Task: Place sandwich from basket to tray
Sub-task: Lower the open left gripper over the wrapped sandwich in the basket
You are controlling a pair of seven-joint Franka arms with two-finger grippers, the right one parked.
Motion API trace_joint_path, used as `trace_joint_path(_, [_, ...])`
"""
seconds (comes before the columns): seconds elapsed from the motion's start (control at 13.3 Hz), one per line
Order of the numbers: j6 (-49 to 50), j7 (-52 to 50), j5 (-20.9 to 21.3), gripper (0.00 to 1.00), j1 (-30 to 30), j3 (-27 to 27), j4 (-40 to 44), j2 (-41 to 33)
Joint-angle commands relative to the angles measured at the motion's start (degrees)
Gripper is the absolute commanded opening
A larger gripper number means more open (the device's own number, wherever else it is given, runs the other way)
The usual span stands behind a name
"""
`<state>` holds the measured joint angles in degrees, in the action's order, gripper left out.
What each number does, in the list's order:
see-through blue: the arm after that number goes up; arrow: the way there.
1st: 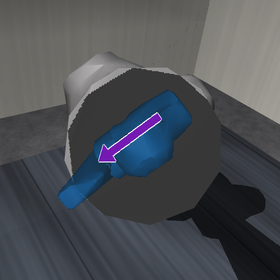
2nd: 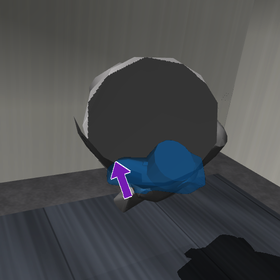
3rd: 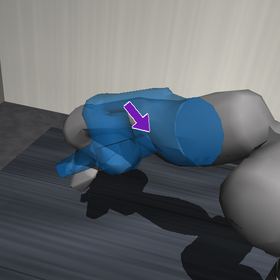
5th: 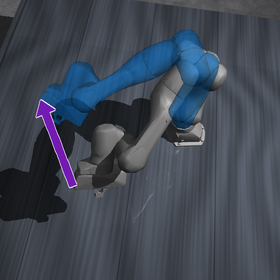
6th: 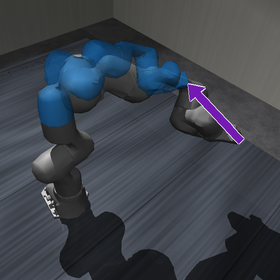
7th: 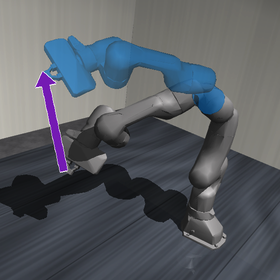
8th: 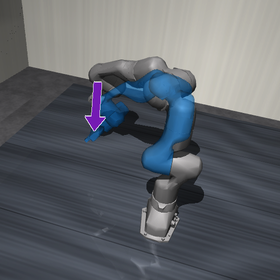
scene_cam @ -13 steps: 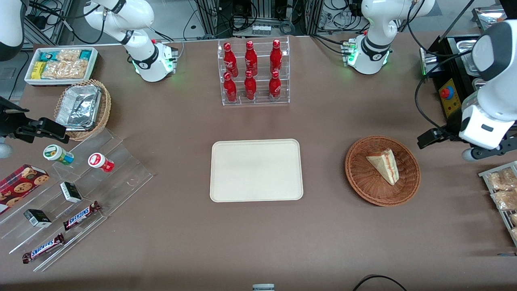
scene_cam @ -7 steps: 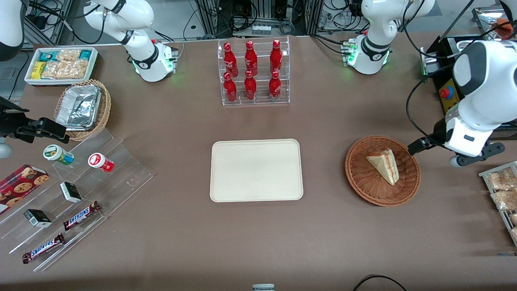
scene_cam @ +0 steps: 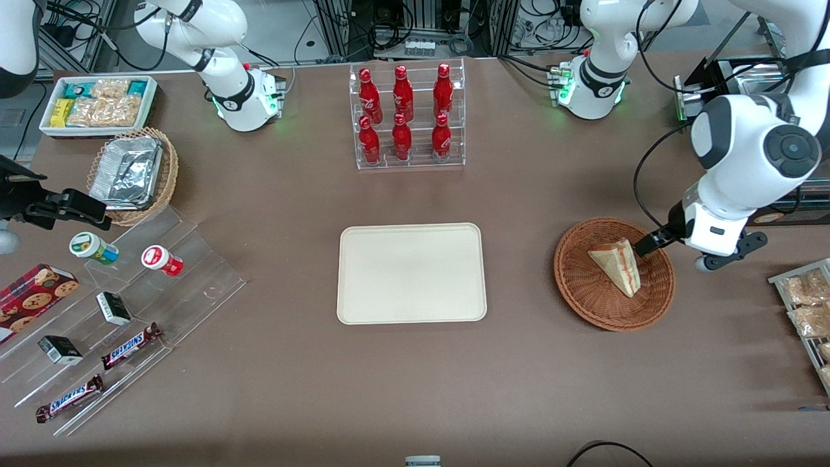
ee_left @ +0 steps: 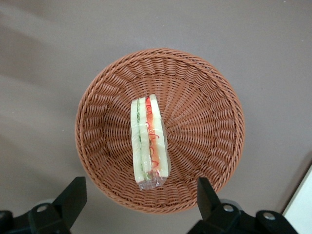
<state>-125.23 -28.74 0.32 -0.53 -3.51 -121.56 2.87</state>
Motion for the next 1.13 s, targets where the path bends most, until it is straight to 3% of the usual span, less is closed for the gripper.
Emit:
trace_joint_path(0.0, [-3.0, -3.9, 0.4, 1.00, 0.4, -0.3, -3.0, -0.6])
trace_joint_path(1.05, [-10.3, -10.3, 0.3, 1.00, 0.1, -1.1, -4.4, 9.4])
